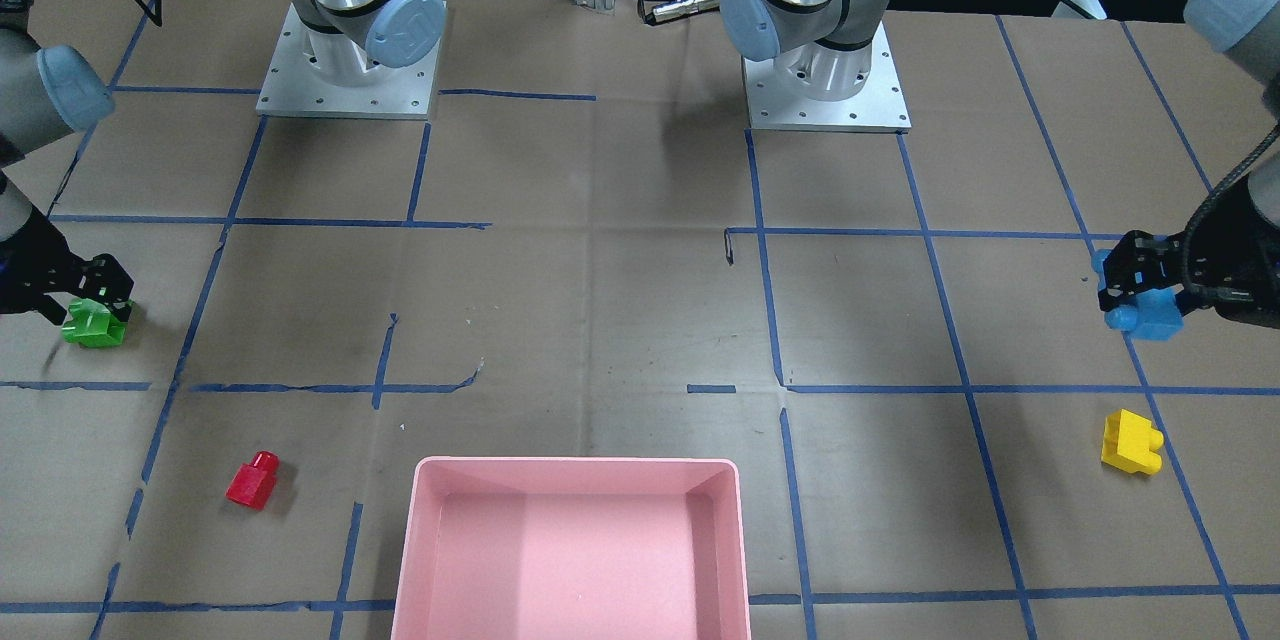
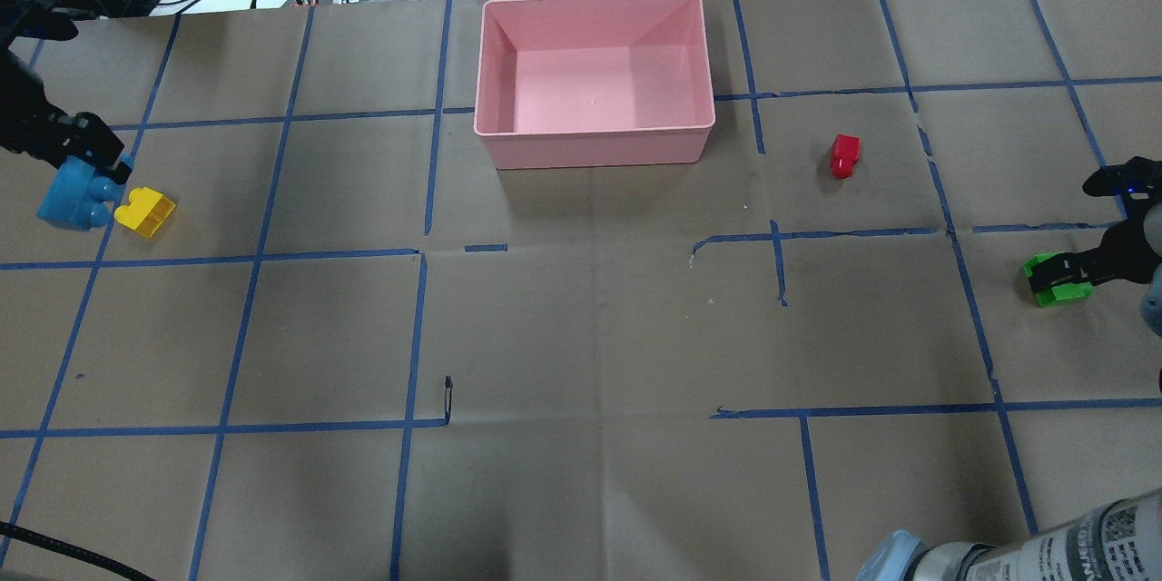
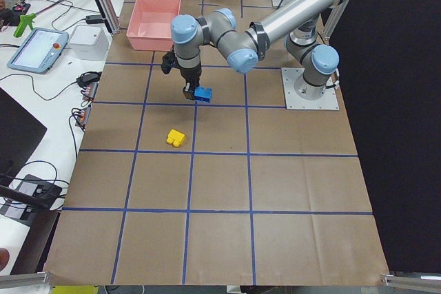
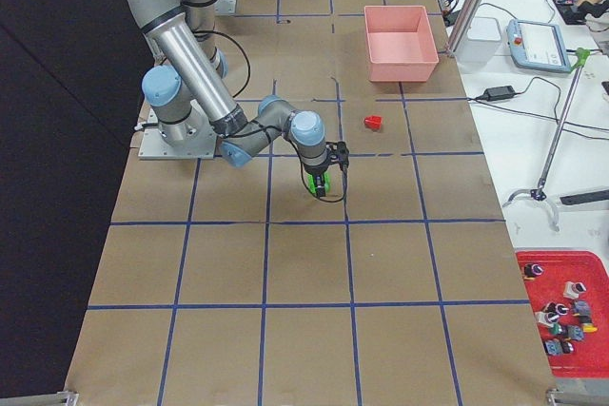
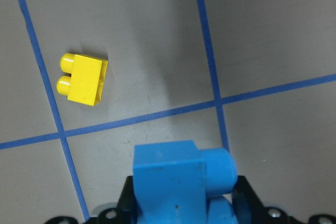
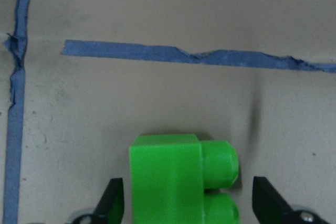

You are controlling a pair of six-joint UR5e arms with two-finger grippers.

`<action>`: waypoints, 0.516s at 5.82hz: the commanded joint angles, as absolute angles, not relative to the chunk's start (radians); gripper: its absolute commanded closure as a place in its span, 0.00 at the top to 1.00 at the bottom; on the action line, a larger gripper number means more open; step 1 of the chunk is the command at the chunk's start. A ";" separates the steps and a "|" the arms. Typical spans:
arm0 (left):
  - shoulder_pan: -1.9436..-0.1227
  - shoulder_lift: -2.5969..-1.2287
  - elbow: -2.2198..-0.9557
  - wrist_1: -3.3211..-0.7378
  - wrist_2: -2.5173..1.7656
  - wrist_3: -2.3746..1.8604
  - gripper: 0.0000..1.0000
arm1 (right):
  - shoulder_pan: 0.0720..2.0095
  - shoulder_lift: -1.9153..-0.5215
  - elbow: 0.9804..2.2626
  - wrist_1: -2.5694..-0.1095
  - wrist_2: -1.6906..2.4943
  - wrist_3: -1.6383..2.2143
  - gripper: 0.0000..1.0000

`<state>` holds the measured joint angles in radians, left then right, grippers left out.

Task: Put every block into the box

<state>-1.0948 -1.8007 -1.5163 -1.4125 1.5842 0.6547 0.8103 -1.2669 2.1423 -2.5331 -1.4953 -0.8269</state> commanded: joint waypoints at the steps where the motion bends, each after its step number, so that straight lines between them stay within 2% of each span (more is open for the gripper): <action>1: -1.228 -1.882 -1.375 -1.442 1.542 0.437 0.15 | 0.813 -1.278 2.140 -2.489 -1.554 -0.827 0.21; 2: -1.320 -1.954 -1.265 -1.443 1.507 0.294 0.15 | 0.819 -1.316 2.128 -2.432 -1.590 -0.828 0.08; 3: -1.441 -2.024 -1.141 -1.460 1.502 0.083 0.15 | 0.821 -1.391 2.114 -2.387 -1.591 -0.830 0.05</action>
